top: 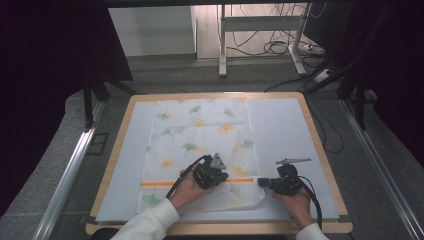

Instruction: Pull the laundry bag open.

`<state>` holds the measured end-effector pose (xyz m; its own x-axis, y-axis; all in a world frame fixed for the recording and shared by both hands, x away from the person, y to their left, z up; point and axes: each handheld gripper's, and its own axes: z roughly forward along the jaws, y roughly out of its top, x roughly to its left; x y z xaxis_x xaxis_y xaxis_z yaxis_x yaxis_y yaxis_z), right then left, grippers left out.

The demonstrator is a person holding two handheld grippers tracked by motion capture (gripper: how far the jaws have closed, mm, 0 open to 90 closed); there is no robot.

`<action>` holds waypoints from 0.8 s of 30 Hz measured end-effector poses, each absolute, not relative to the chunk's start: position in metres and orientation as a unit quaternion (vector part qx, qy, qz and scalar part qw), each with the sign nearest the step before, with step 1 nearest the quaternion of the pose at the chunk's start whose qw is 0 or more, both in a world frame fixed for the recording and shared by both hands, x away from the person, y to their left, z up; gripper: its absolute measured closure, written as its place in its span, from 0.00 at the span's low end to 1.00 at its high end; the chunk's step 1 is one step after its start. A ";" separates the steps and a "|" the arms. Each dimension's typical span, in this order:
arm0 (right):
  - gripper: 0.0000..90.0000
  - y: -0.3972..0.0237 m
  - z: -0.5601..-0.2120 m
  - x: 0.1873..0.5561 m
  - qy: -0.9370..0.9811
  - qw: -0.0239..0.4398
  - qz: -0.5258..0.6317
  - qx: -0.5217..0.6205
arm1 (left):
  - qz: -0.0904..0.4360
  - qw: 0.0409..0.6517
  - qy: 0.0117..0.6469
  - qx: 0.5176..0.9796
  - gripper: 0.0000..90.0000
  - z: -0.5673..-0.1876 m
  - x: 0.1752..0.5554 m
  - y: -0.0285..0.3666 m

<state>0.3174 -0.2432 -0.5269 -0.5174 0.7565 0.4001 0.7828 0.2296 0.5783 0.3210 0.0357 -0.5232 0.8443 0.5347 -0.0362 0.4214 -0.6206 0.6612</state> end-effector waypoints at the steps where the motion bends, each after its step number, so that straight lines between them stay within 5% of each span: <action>1: 0.99 -0.243 -0.527 0.317 -0.785 0.015 -0.380 -0.489 | 0.078 0.348 0.273 0.893 1.00 -0.524 0.321 0.038; 24: 0.99 -0.243 -0.527 0.317 -0.786 0.016 -0.380 -0.488 | 0.081 0.338 0.290 0.892 1.00 -0.524 0.320 0.056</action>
<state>0.3174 -0.2431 -0.5270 -0.5235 0.7546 0.3957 0.7787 0.2352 0.5817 0.3196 0.0556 -0.5240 0.8193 0.5709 -0.0521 0.4621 -0.6039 0.6495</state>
